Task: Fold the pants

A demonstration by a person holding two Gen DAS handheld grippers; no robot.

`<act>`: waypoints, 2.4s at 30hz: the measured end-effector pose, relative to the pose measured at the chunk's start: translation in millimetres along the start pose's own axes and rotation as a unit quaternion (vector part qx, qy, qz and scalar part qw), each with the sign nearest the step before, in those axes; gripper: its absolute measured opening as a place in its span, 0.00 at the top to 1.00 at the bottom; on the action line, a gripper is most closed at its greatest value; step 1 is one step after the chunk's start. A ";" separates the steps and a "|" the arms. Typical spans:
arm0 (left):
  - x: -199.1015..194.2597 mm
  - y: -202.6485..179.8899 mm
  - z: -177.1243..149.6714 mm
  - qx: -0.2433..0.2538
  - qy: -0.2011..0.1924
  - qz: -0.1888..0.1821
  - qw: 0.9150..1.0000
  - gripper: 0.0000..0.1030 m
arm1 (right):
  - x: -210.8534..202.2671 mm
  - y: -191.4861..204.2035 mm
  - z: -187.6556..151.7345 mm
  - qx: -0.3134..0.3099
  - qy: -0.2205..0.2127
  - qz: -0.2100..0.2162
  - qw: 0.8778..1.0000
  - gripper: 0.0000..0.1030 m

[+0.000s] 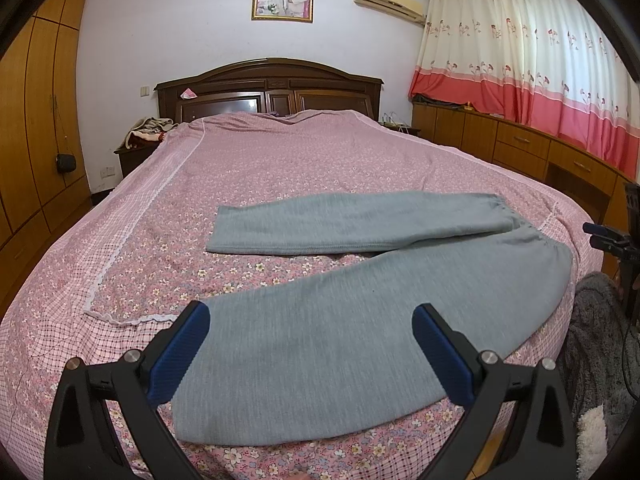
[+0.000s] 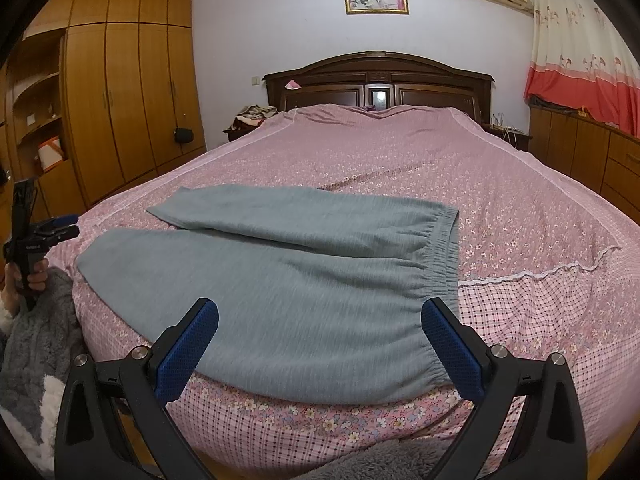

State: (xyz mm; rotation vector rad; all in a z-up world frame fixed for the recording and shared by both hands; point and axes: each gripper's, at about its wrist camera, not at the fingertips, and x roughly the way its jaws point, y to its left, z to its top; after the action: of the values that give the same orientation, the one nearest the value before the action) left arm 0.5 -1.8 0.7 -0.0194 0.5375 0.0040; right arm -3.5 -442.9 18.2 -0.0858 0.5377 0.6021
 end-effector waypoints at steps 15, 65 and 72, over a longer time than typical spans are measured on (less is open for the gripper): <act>41.4 -20.2 71.5 0.163 0.033 -0.067 0.984 0.00 | 47.4 -23.2 85.8 -0.048 -0.036 -0.004 0.998 0.00; 263.7 -33.9 148.6 0.357 0.181 -0.223 0.889 0.97 | 312.8 12.4 172.2 -0.374 0.374 0.112 0.841 0.96; 198.6 -47.8 127.2 0.383 0.092 -0.127 0.910 0.97 | 208.6 61.3 132.7 -0.476 0.223 0.000 0.851 0.96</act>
State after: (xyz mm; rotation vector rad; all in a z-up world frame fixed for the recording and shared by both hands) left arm 236.7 -47.4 9.1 0.6864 0.6938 -0.4686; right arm 166.9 -254.0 31.6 -1.1959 0.6403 0.8114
